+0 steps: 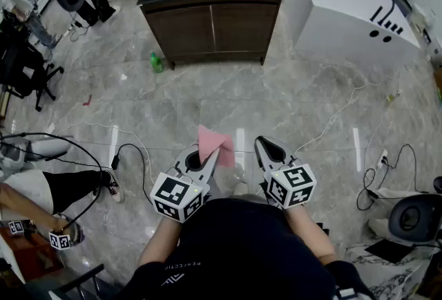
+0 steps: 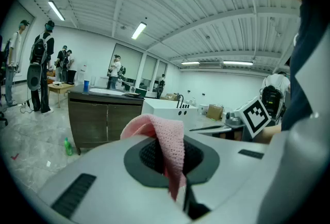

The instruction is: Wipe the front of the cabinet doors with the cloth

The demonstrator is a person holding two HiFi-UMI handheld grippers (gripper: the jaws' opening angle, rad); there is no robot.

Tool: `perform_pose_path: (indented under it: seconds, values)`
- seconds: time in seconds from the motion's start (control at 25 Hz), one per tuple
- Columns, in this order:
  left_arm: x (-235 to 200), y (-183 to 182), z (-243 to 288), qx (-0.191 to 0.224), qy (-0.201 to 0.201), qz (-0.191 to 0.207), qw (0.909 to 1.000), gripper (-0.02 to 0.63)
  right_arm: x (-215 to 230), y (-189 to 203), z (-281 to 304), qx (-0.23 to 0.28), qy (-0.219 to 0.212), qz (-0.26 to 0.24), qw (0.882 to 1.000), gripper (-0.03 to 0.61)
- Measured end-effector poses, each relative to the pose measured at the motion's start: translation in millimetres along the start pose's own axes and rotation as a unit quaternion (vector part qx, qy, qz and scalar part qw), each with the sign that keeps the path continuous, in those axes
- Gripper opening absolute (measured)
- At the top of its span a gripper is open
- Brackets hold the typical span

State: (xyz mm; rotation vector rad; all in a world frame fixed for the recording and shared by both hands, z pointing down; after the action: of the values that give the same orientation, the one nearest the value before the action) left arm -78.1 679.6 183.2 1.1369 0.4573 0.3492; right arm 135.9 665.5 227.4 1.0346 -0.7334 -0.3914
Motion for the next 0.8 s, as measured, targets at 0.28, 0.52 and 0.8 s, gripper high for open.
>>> perform_pose_path:
  seconds: [0.28, 0.52, 0.8]
  values:
    - [4.8, 4.2, 10.8, -0.003, -0.001, -0.001, 1.0000, 0.012, 11.8, 3.2, -6.3, 0.008, 0.005, 0.008, 1.000, 0.041]
    - [8.0, 3.2, 20.1, -0.009, -0.006, 0.003, 0.9999, 0.012, 21.1, 1.9, -6.8, 0.015, 0.001, 0.023, 1.000, 0.041]
    - [16.6, -3.1, 28.5, -0.006, -0.019, 0.001, 0.9998, 0.012, 26.8, 0.7, -6.5, 0.006, -0.003, 0.018, 1.000, 0.041]
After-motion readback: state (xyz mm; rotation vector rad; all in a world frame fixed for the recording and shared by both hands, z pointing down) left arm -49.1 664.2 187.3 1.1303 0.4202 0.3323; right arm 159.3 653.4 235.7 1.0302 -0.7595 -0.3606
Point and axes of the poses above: the fingertips, and each gripper's own axes: z forward along the fingers, x to its right, y out of its underside, the point moved 9 cm from there along -z, backward along the fingers, and after that the axes turned 10 degrees about -y, right-handed, at the moved point
